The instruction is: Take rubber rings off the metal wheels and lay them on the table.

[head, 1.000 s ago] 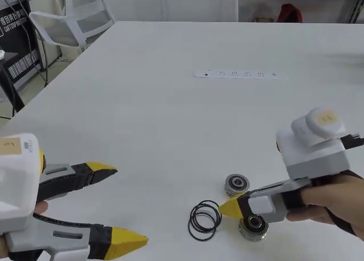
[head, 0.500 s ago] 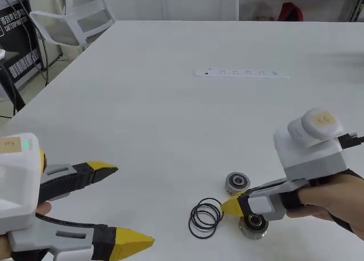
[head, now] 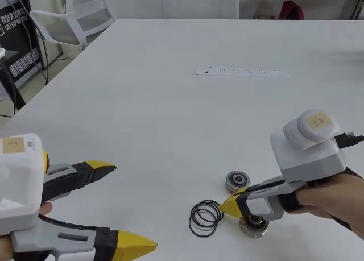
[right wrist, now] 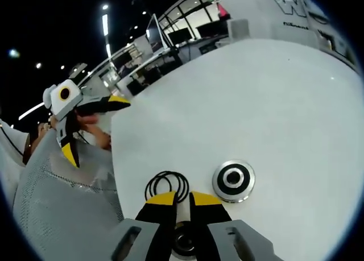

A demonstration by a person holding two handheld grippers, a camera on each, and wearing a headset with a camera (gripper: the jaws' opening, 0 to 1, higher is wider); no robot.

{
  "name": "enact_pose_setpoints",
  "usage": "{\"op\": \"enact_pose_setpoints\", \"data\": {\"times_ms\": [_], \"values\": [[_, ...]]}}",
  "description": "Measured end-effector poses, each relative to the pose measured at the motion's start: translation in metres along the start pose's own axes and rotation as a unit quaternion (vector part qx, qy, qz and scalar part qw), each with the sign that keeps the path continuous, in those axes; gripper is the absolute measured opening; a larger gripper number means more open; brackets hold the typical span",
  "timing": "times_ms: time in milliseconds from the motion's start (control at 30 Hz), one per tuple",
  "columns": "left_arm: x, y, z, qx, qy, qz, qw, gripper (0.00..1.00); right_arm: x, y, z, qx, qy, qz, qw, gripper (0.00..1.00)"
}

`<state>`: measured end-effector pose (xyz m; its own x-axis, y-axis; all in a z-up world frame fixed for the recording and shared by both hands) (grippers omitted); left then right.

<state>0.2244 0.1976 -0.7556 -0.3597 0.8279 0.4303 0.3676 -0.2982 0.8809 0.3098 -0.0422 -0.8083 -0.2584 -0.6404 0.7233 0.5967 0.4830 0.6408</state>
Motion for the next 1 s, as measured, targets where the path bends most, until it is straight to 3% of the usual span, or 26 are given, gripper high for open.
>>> {"op": "enact_pose_setpoints", "data": {"times_ms": [367,667,1000], "values": [[-0.003,-0.001,-0.003,0.005,-0.008,0.003,1.0,0.97,0.005,0.005,0.003,0.034,-0.006,-0.007,0.9994,0.1],[-0.002,-0.002,-0.004,0.004,-0.009,0.007,0.9999,0.97,0.012,0.009,0.012,0.079,0.002,-0.015,0.9968,0.27],[-0.002,-0.002,-0.004,0.003,-0.011,0.013,0.9999,0.97,0.02,0.014,0.026,0.137,0.01,-0.026,0.9902,0.44]]}}
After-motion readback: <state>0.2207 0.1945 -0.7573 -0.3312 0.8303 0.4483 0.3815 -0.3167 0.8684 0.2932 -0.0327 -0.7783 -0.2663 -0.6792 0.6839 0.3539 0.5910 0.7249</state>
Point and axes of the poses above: the centre of the closed fingertips' face, and the gripper's own axes: x roughly backward along the fingers, z roughly to its left, y roughly out of its top, the point moved 9 cm from there along x, roughly backward along the fingers, and after that the axes turned 13 degrees about -y, right-handed, at the moved point
